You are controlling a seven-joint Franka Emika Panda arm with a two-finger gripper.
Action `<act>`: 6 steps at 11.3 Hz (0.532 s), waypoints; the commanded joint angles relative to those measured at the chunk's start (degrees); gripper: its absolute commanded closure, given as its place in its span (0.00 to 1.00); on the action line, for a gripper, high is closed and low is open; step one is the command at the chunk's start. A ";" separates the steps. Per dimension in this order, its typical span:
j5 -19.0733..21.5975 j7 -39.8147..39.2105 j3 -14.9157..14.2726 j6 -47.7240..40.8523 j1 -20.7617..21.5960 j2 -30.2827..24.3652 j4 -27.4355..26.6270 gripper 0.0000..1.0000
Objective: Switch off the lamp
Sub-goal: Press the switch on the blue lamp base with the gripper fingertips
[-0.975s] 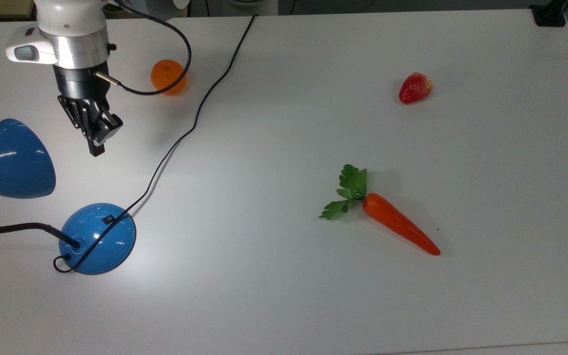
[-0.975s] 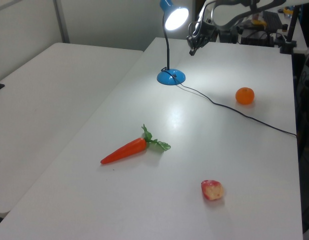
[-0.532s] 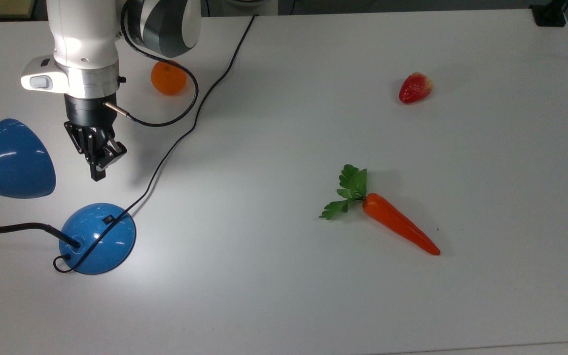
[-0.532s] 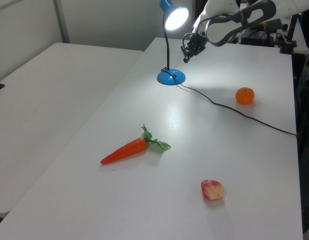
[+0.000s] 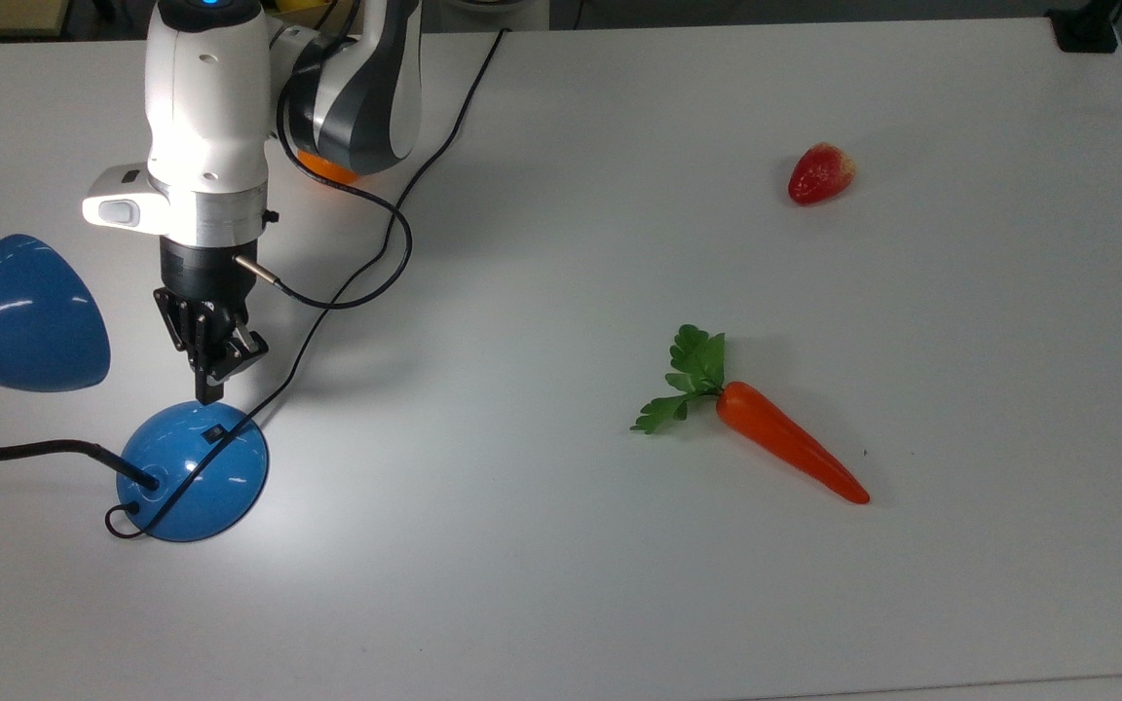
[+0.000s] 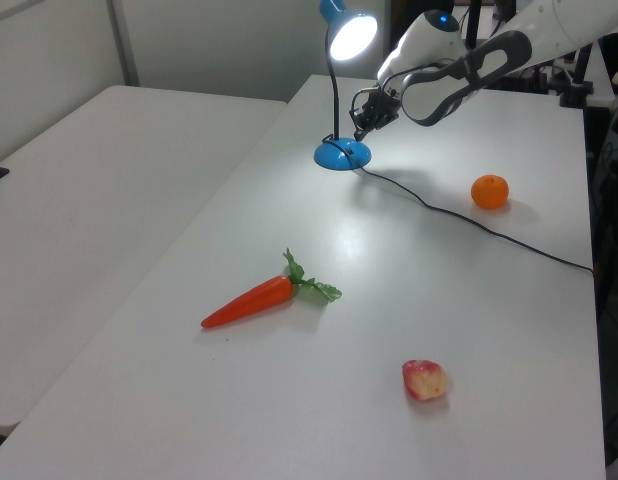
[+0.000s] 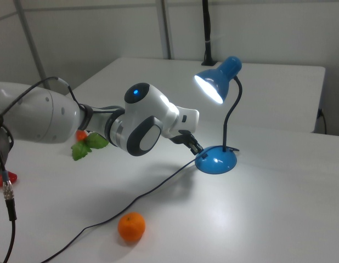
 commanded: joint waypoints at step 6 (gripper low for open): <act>-0.63 1.87 -0.19 0.81 -0.04 6.63 5.58 1.00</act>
